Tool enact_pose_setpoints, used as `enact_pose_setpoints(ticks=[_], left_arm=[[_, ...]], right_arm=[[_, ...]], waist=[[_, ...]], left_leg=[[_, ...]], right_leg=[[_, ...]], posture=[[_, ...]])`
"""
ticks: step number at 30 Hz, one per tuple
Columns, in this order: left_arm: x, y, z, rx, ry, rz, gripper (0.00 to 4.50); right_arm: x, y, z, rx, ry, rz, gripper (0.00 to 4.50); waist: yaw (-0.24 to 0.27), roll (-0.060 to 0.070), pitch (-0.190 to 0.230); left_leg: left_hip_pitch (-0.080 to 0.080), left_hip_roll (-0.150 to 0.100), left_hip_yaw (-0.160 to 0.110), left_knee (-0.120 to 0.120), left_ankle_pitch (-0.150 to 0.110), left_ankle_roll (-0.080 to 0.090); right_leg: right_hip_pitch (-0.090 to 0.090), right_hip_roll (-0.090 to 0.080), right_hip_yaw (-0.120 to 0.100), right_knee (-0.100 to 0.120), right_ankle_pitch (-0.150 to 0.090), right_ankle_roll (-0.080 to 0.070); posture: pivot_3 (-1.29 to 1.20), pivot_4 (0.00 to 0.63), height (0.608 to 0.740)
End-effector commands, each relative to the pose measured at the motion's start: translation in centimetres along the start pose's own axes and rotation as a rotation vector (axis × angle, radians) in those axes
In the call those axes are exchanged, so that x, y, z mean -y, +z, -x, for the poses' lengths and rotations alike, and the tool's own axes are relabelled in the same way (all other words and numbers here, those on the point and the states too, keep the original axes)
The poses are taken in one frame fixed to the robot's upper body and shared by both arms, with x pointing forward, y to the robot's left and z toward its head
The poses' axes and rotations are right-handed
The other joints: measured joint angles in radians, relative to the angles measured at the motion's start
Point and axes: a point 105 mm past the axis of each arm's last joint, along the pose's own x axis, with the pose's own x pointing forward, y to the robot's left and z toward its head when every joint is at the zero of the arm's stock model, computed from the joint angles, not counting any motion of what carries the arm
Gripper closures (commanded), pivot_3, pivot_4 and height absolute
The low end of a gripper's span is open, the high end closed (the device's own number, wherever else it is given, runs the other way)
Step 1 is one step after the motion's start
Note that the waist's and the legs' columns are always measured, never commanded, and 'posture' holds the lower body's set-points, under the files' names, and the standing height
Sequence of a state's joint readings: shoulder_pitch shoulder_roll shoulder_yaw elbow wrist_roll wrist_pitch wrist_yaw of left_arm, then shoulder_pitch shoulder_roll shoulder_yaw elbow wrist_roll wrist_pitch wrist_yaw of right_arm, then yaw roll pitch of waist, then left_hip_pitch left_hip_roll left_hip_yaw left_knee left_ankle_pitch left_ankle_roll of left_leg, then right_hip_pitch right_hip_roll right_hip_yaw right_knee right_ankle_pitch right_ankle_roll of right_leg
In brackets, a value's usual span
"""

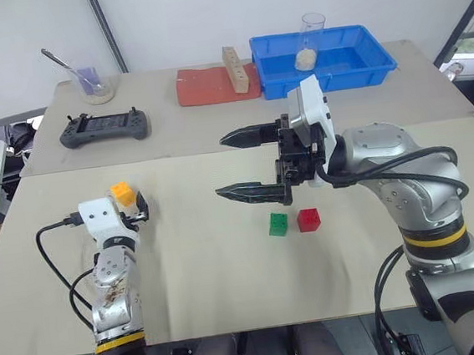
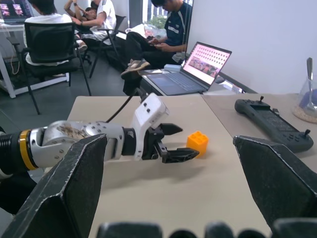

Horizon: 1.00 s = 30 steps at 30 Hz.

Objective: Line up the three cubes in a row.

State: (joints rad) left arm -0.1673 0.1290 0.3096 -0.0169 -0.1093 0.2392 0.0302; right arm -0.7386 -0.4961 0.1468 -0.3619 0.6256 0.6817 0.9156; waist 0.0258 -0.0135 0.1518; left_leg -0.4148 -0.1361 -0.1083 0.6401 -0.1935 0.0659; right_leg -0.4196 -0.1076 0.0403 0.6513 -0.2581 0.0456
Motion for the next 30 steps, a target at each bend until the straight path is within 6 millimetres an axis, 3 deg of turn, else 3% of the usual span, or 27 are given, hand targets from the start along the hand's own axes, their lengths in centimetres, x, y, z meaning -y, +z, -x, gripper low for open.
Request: enact_pose_setpoints(ticks=[1, 7, 10, 14, 15, 22, 25, 28, 30], left_arm=[[0.2, 1.3, -0.9, 0.052, 0.038, 0.011, 0.06], [1.1, 1.4, -1.9, 0.049, 0.038, 0.019, 0.06], [0.7, 1.1, -1.9, 0.03, 0.072, 0.051, 0.91], [0.6, 1.0, -2.0, 0.028, 0.082, 0.047, 2.98], [0.5, 1.0, -2.0, 0.026, 0.088, 0.047, 3.24], [0.3, 1.3, -2.1, 0.036, 0.072, 0.009, 3.23], [3.3, 3.8, -2.0, 0.132, -0.169, -0.163, 3.23], [6.6, 5.7, -1.1, 0.172, -0.468, -0.191, 3.23], [10.1, 6.8, 1.2, 0.189, -0.828, -0.214, 3.23]], right_arm=[[-0.1, 1.2, 0.0, 0.024, 0.002, 0.055, 0.0], [0.0, 1.1, 0.3, 0.014, -0.013, 0.058, 0.0], [0.0, 1.1, 0.4, 0.014, -0.018, 0.06, 0.0], [0.2, 1.1, 0.5, 0.012, -0.025, 0.06, 0.0], [0.2, 1.1, 0.5, 0.012, -0.027, 0.058, 0.0], [0.0, 0.5, 0.7, 0.002, -0.029, 0.051, 0.0], [0.3, 0.4, 1.2, -0.017, -0.045, 0.071, 0.0], [0.5, -0.1, 2.4, -0.059, -0.052, 0.108, 0.0], [0.0, -1.0, 3.7, -0.126, -0.026, 0.134, 0.0]], waist=[[-0.001, 0.0, 0.0], [-0.005, 0.0, 0.0], [-0.011, 0.0, 0.0], [-0.013, 0.0, 0.0], [-0.013, 0.0, 0.0], [-0.013, 0.0, 0.0], [-0.012, 0.0, 0.0], [-0.009, 0.0, 0.0], [-0.009, 0.0, 0.0]], left_leg=[[-0.001, 0.0, 0.0, 0.001, 0.0, 0.0], [-0.001, 0.0, 0.001, 0.002, 0.0, 0.0], [-0.001, 0.0, 0.001, 0.002, 0.0, 0.0], [-0.001, 0.0, 0.001, 0.002, 0.0, 0.0], [-0.001, 0.0, 0.001, 0.002, 0.0, 0.0], [-0.001, 0.0, 0.001, 0.002, 0.0, 0.0], [-0.001, 0.0, 0.001, 0.002, 0.0, 0.0], [-0.001, -0.001, 0.001, 0.002, 0.0, 0.0], [-0.001, -0.001, 0.001, 0.002, 0.0, 0.0]], right_leg=[[-0.001, 0.0, 0.0, 0.002, 0.0, 0.0], [-0.002, -0.001, -0.001, 0.005, 0.0, 0.0], [-0.002, -0.001, -0.001, 0.005, 0.0, 0.0], [-0.002, -0.001, -0.001, 0.005, 0.0, 0.0], [-0.002, -0.001, -0.001, 0.005, 0.0, 0.0], [-0.002, -0.001, -0.001, 0.006, 0.0, 0.0], [-0.002, -0.001, -0.001, 0.006, 0.0, 0.0], [-0.002, -0.001, -0.001, 0.005, 0.0, 0.0], [-0.002, -0.002, -0.001, 0.004, 0.0, 0.0]], posture=[[0.0, 0.15, 0.74], [0.0, 0.15, 0.74], [0.0, 0.15, 0.74], [0.0, 0.15, 0.74], [0.0, 0.15, 0.74], [0.0, 0.15, 0.74], [0.0, 0.15, 0.74], [0.0, 0.15, 0.74], [0.0, 0.15, 0.74]])
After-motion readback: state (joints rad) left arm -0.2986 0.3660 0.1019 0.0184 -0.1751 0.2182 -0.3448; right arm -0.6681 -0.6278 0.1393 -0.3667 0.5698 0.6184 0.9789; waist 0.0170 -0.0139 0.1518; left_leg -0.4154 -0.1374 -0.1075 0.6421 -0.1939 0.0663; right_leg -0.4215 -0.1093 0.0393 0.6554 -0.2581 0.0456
